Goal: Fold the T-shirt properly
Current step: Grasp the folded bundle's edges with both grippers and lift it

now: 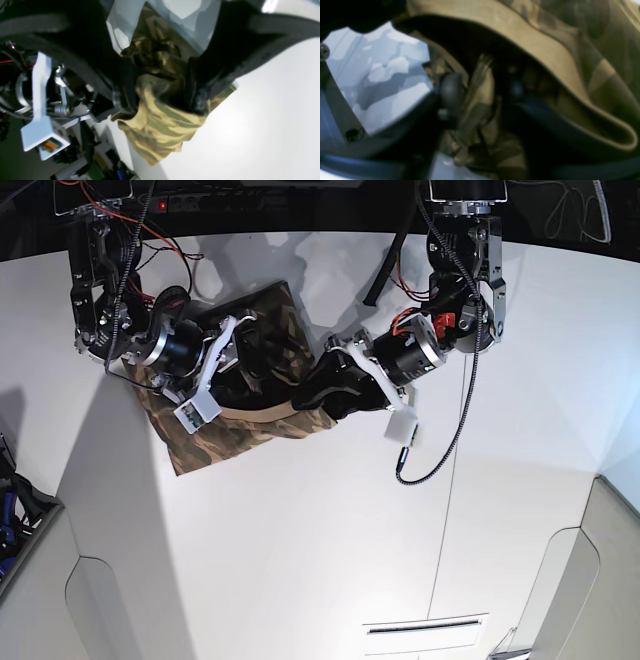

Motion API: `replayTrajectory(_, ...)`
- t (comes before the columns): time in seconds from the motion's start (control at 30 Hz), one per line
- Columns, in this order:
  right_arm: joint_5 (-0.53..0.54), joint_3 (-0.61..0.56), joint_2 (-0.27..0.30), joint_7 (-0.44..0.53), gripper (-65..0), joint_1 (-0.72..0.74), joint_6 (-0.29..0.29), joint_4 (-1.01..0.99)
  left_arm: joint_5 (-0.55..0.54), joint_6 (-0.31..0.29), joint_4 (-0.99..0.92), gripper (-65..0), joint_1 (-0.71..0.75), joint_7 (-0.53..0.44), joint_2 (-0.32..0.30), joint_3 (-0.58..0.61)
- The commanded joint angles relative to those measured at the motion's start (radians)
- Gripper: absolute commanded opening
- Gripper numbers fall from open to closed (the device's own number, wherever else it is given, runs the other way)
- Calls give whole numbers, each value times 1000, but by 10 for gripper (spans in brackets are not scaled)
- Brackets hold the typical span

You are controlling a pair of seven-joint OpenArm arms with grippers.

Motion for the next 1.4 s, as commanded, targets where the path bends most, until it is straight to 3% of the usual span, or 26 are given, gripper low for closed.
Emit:
replayTrajectory(0.0, 28, 1, 3, 8, -541, 13, 4, 16, -12, -13, 19, -309, -17, -25, 2, 1)
replayTrajectory(0.1, 63, 1, 3, -26, -646, 13, 5, 18, 11, -13, 19, -309, -27, -29, 2, 1)
replayTrajectory(0.57, 262, 1, 5, -241, -650, 5, 21, 177, 114, -13, 19, -309, -33, -70, -1, 1)
replayTrajectory(0.73, 275, 1, 5, -250, -650, -37, 30, 186, 158, -6, 18, -309, -41, -82, -3, 1)
replayTrajectory(0.8, 280, 1, 5, -250, -600, -61, 32, 186, 158, -6, 18, -309, -43, -81, -4, 1)
replayTrajectory(0.9, 302, 1, 5, -250, -461, -95, 50, 188, 158, -6, 18, -309, -46, -82, -4, 1)
replayTrajectory(0.97, 311, 1, 5, -250, -415, -117, 50, 193, 158, -6, 18, -309, -49, -84, -3, 1)
replayTrajectory(1.37, 364, -10, 5, -272, -414, -142, 50, 209, 174, -6, 17, -309, -63, -76, -5, 1)
